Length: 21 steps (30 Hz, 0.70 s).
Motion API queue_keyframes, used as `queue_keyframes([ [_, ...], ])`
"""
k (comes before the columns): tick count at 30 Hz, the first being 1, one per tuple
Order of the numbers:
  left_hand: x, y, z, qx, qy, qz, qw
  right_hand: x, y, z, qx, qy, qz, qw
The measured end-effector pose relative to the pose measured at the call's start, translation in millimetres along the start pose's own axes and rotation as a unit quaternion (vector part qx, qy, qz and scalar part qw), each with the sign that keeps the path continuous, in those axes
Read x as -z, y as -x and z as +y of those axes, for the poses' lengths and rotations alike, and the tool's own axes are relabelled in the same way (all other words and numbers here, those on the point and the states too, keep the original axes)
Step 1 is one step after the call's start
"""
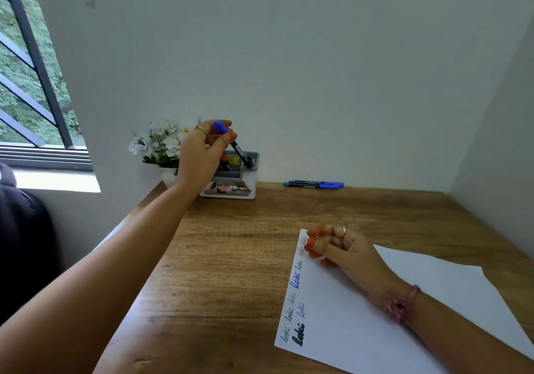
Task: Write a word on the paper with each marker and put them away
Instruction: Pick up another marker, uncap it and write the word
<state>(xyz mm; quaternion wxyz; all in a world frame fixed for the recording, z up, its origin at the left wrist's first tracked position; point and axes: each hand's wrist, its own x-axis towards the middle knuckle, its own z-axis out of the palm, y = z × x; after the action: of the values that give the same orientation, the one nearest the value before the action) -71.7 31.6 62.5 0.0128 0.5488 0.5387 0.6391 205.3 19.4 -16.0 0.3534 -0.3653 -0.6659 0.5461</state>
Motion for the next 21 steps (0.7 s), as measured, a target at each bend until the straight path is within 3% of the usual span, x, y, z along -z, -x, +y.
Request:
queue_keyframes([
  [11,-14.5,-27.6,-5.2,-0.007,-0.096,-0.030,0.995,0.9,-0.8,-0.5,-0.006,-0.013,-0.001,1.000],
  [21,-37.8,-36.7,-25.9,0.051,-0.138,-0.048,0.988,0.1,-1.1,-2.0,-0.009,-0.021,0.003,1.000],
])
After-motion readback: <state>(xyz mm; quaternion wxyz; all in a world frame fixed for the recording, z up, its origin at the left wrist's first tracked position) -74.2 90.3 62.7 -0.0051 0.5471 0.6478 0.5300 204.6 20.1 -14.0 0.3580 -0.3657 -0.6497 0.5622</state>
